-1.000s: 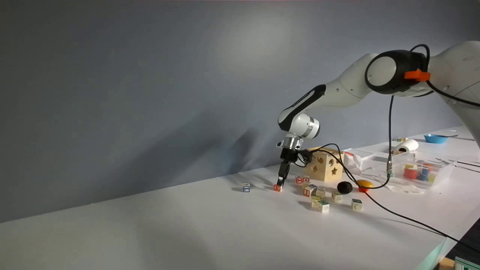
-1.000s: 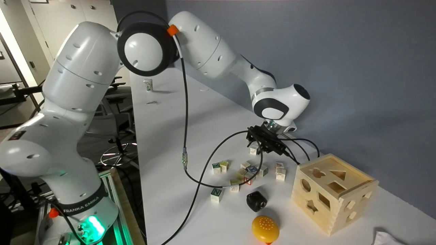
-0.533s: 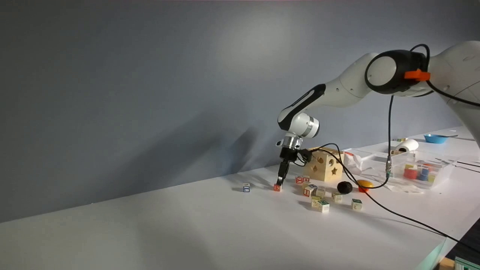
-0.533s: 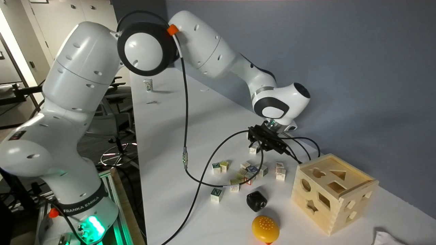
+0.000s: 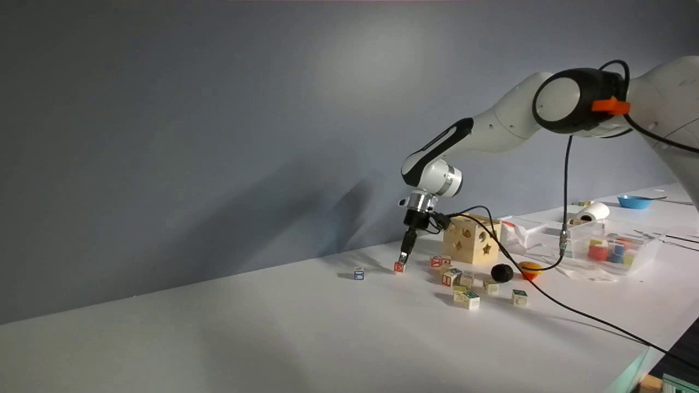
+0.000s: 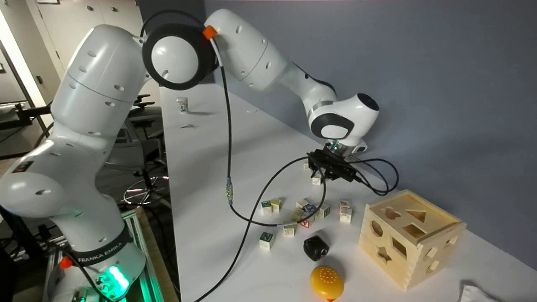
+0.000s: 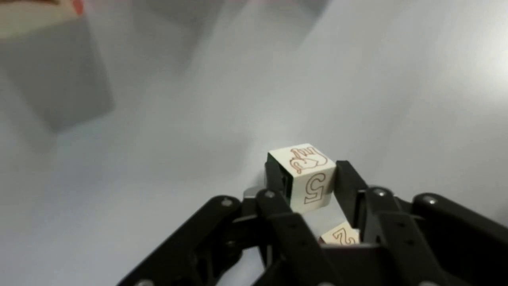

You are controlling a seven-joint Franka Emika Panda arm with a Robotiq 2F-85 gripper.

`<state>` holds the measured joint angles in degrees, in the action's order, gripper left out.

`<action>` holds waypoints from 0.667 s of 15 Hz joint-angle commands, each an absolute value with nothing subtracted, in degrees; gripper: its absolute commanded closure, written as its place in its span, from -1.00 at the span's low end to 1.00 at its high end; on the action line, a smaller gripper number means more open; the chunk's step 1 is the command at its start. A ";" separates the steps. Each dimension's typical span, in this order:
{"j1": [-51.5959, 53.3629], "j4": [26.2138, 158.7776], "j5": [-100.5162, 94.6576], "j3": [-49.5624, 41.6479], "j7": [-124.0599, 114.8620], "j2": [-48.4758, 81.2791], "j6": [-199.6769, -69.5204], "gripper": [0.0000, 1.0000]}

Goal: Pick up the object and put it upside down

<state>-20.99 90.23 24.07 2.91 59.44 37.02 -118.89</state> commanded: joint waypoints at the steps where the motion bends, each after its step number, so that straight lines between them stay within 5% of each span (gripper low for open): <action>1: -16.99 98.20 19.79 1.94 59.79 29.13 -128.29 0.69; 10: -6.66 110.90 -4.76 -3.97 47.29 21.60 -152.33 0.70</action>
<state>-9.90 104.84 3.96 -0.46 53.27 24.65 -144.82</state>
